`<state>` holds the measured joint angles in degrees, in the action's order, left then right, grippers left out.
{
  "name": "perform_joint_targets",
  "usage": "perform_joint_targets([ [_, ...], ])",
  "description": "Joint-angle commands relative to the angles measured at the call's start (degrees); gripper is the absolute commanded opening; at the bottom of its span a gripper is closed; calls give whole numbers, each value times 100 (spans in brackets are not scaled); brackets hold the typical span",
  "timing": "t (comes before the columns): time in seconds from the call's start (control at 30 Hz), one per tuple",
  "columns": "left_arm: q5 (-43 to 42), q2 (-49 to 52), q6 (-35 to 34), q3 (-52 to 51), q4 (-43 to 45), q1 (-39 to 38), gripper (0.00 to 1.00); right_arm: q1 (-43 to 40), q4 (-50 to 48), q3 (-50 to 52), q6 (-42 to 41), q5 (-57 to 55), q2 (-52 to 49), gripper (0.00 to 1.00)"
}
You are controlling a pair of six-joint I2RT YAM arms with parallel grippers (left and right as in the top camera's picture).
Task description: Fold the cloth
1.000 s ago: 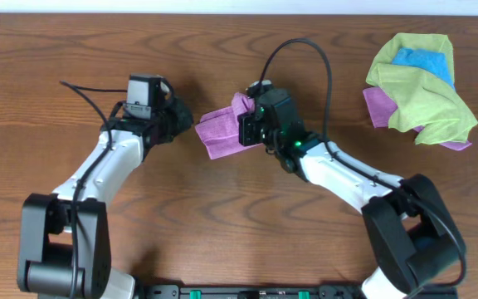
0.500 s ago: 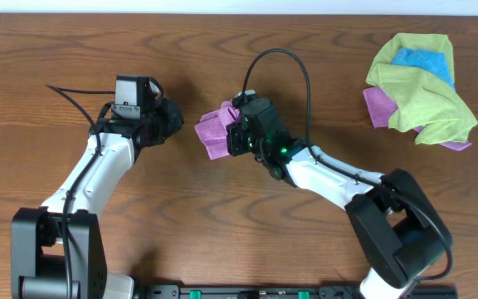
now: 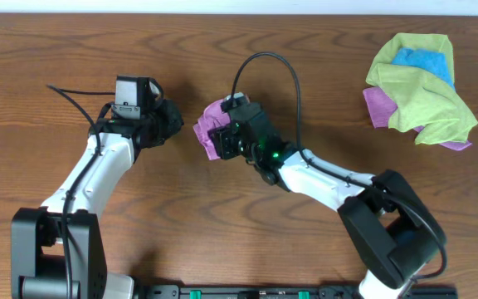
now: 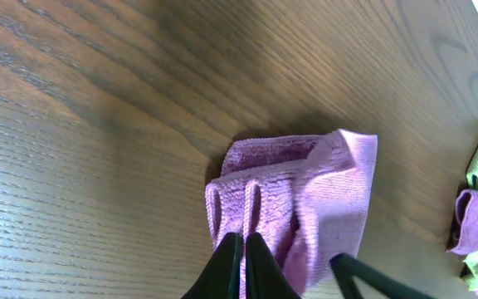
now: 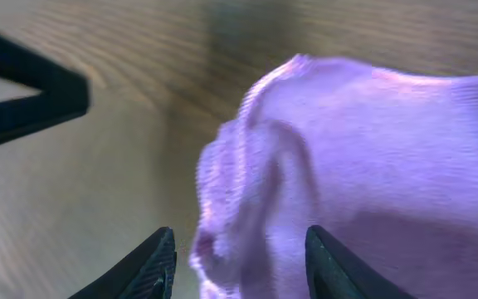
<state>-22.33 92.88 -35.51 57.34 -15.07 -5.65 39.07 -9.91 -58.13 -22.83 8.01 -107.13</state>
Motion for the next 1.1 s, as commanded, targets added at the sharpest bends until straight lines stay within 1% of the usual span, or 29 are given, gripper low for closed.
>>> perform_joint_targets([
  [0.0,-26,-120,125,107,-35,127,6,90,-11,-122,39,299,-66,50],
  [0.37,-372,-120,122,107,-55,509,6,114,92,-122,15,367,-96,49],
  [0.47,-457,-120,125,107,-50,555,13,114,61,-122,17,234,-236,45],
  [0.53,-494,-120,125,107,-55,575,15,114,-66,-122,13,247,-391,41],
  [0.57,-494,-120,125,107,-55,575,17,116,-109,-122,0,286,-446,36],
  [0.6,-496,-120,125,107,-55,575,19,114,-125,-122,-57,323,-472,28],
  [0.63,-501,-120,125,107,-55,575,21,120,-125,-122,-72,348,-498,22],
  [0.7,-498,-120,125,107,-55,575,22,153,-122,-122,-70,431,-503,17],
  [0.8,-498,-120,125,107,-52,575,25,227,-125,-122,-70,525,-503,17],
  [0.87,-496,-120,125,107,-50,575,32,289,-111,-122,-70,612,-503,17],
  [0.97,-494,-120,127,107,-50,588,36,387,-76,-122,-70,758,-501,20],
  [1.07,-498,-120,125,107,-50,669,40,466,-50,-122,-70,793,-498,29],
])
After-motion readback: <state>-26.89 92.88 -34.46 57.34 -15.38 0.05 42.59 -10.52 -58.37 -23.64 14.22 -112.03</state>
